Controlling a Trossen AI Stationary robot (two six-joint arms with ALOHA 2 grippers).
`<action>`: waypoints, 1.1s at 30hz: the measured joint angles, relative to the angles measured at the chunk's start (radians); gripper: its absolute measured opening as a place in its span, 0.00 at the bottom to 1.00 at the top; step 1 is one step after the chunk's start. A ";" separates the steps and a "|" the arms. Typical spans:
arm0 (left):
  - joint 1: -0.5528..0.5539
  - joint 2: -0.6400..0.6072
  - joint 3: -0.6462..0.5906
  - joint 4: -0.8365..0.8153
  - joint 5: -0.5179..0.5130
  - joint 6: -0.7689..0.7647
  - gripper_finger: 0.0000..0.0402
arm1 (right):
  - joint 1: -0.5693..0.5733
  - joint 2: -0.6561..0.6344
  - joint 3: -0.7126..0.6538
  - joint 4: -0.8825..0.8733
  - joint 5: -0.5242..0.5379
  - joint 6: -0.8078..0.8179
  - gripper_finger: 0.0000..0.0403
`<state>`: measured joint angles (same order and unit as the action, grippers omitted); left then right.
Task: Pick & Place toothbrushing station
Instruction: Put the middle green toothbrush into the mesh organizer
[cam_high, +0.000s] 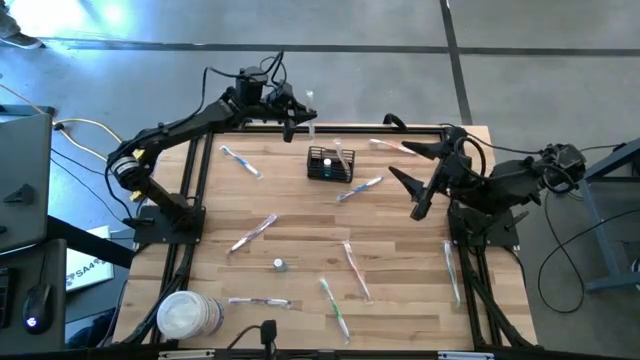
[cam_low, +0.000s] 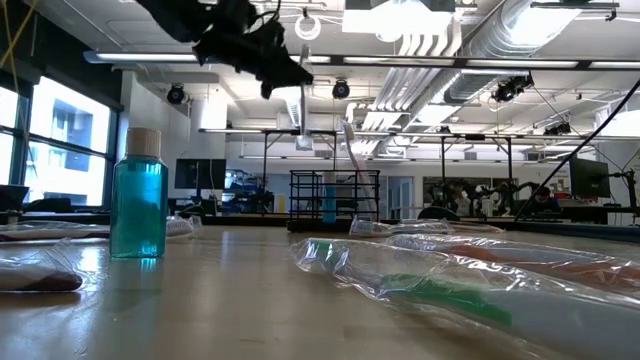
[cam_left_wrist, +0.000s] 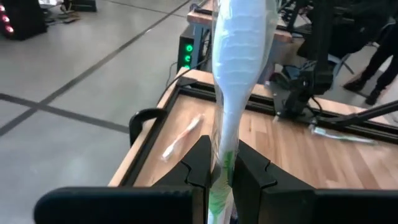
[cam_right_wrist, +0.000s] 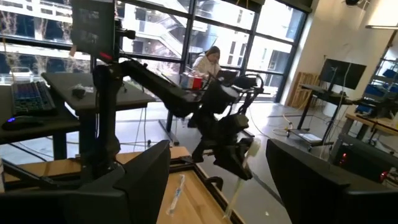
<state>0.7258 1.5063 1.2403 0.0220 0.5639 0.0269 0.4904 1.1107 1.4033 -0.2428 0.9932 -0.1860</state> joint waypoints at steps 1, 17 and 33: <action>0.008 0.000 -0.023 0.034 0.026 0.000 0.08 | -0.005 0.000 0.000 0.000 0.000 0.000 0.64; 0.020 0.016 -0.178 0.266 0.093 0.094 0.08 | -0.112 0.000 0.000 0.023 -0.033 -0.002 0.64; 0.020 0.097 -0.183 0.236 0.089 0.136 0.08 | -0.133 0.000 0.000 0.022 -0.081 -0.001 0.64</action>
<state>0.7460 1.6035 1.0575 0.2576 0.6530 0.1625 0.3569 1.1107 1.4033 -0.2207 0.9119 -0.1872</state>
